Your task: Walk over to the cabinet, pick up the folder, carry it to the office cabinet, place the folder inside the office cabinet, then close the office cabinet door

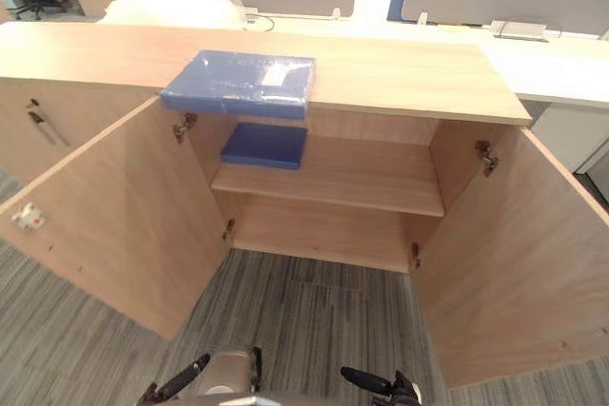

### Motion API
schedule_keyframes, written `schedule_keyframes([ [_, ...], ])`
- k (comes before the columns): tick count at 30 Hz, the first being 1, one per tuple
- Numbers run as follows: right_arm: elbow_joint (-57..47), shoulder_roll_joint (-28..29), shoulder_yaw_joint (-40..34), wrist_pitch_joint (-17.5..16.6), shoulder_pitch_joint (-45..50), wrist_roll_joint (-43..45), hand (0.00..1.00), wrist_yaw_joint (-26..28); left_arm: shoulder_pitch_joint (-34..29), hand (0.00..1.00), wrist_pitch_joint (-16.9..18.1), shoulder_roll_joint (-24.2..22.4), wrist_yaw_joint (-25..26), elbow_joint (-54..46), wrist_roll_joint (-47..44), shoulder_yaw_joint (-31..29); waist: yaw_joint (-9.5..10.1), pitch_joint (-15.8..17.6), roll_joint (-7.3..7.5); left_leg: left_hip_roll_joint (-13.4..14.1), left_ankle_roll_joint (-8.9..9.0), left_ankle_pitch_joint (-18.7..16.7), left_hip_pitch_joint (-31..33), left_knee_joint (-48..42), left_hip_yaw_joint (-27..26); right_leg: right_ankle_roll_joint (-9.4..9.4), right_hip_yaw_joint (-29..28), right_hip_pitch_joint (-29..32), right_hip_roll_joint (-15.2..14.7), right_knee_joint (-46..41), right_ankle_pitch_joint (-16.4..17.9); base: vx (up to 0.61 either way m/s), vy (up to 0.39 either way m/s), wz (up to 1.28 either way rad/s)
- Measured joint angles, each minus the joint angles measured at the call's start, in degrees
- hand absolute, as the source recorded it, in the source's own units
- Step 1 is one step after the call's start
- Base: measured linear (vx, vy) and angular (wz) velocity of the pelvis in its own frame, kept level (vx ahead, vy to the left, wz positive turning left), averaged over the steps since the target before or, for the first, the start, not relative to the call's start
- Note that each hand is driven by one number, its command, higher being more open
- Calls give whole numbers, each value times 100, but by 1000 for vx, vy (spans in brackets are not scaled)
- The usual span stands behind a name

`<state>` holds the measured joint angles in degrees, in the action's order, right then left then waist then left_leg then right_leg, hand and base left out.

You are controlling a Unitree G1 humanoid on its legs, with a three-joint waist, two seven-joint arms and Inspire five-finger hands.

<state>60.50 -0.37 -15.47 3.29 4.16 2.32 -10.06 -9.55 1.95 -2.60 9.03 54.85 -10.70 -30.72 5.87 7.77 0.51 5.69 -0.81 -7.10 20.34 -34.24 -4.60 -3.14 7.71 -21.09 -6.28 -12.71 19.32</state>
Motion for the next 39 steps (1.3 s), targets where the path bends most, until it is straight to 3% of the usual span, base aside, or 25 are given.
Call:
schedule_keyframes([
  [1,-5,57,49,-9,19,-3,100,-3,24,100,-1,67,-4,31,-11,19,-24,-27,76,-129,-64,-2,-65,141,13,26,-99,32,-43,1,59,386,165,17],
  [2,-23,189,113,-82,-35,-1,100,-1,39,100,52,108,10,52,4,21,-27,-107,204,-184,-121,66,-175,472,-2,166,-310,210,33,178,57,293,107,14],
  [3,-59,268,114,-140,-70,1,100,21,31,100,81,115,23,53,2,20,-9,-93,185,-205,-109,117,-331,722,-28,279,-370,308,90,318,-59,236,105,5],
  [4,-69,323,111,-192,-105,2,100,36,31,100,44,122,25,91,-8,19,-16,-89,197,-249,-124,138,-517,909,-51,273,-399,361,119,436,-336,164,100,1],
  [5,-87,380,86,-226,-107,2,100,54,53,100,46,153,53,219,-2,20,-38,-126,210,-353,-151,154,-743,1116,-85,211,-393,401,72,384,-583,162,68,1],
  [9,-12,425,-130,-221,-85,-2,100,136,9,100,42,160,46,387,-1,87,-34,-480,133,-521,-167,396,-1107,2015,-379,-98,-635,633,-180,417,-955,169,15,-30],
  [11,-88,350,-348,-146,-80,-17,100,174,-19,100,36,90,49,383,-12,89,-15,-487,45,-574,-196,431,-1306,2332,-597,-105,-651,988,-286,-152,-951,124,39,-61],
  [13,-189,207,-364,-48,-83,-97,100,187,-56,100,44,40,45,373,-10,87,11,-452,-40,-669,-162,461,-1867,2809,-785,-88,-650,1670,-507,-1955,-908,122,119,-52],
  [15,-220,200,-318,25,-105,-220,100,57,-62,100,51,261,20,400,0,278,-87,-340,165,-958,-175,287,-2446,3029,-894,343,-504,2465,-1095,-4046,-1111,168,99,-24],
  [16,-225,181,-330,12,-95,-222,100,75,-60,100,51,322,-22,459,0,405,-125,-356,170,-965,-189,233,-2572,3015,-884,411,-327,2635,-1243,-4266,-1004,219,48,-1],
  [18,-218,127,-357,-54,-111,-213,100,101,-76,100,48,405,-101,534,-4,598,-203,-370,133,-862,-195,217,-2830,3134,-813,227,-7,2915,-1305,-4000,-566,219,-11,13],
  [19,-210,116,-361,-80,-114,-204,100,110,-75,100,53,420,-123,572,-10,659,-240,-375,96,-777,-189,214,-2861,3149,-760,154,29,2960,-1198,-3731,-466,213,-104,33],
  [20,-199,89,-367,-111,-135,-197,100,132,-66,100,51,449,-185,640,-46,801,-335,-365,6,-593,-185,213,-2914,3152,-628,10,-24,2994,-864,-2974,-354,229,-170,53],
  [21,-100,52,-374,-114,-167,-186,100,129,-24,100,54,456,-225,690,-149,850,-379,-352,-9,-465,-156,230,-2917,3136,-480,-117,-209,2940,-542,-1953,-425,231,-207,60],
  [22,-59,66,-371,-101,-147,-168,100,130,-16,100,54,480,-260,685,-223,844,-380,-347,57,-470,-122,229,-2925,3126,-397,-168,-299,2843,-450,-1318,-643,225,-249,70],
  [23,43,31,-430,-88,-70,-27,100,145,115,100,47,445,-305,729,-284,845,-382,-320,55,-423,52,175,-3038,3138,-209,-138,-206,2667,-372,-1047,-922,203,-261,51],
  [25,174,-155,-389,-54,-72,12,100,135,95,100,61,208,-408,679,-779,834,-308,-467,-184,-149,252,165,-3006,3161,-238,-39,-95,2575,-123,-869,-893,191,-287,21],
  [28,167,-201,-350,-10,-71,7,100,206,71,100,61,59,-510,257,-1394,1095,-330,-498,-276,48,345,203,-2985,3259,-154,76,71,2441,79,-586,-949,70,-202,15],
  [31,177,-154,-237,28,-54,4,100,250,-241,100,62,-5,-635,-1034,-2061,2002,-325,-532,-169,214,425,232,-2962,3351,-1,131,254,2229,252,-155,-1091,17,-135,25],
  [34,174,-150,-105,32,-49,-2,100,256,-513,100,59,-6,-710,-1928,-2193,2472,-325,-567,-113,213,448,246,-2940,3418,21,111,274,2176,270,35,-1183,31,-12,4],
  [39,172,-162,-67,43,-54,-14,100,254,-814,100,133,61,-610,-3478,-2238,2619,-306,-580,-161,111,442,253,-2927,3469,87,12,362,1936,227,421,-1370,28,44,9],
])
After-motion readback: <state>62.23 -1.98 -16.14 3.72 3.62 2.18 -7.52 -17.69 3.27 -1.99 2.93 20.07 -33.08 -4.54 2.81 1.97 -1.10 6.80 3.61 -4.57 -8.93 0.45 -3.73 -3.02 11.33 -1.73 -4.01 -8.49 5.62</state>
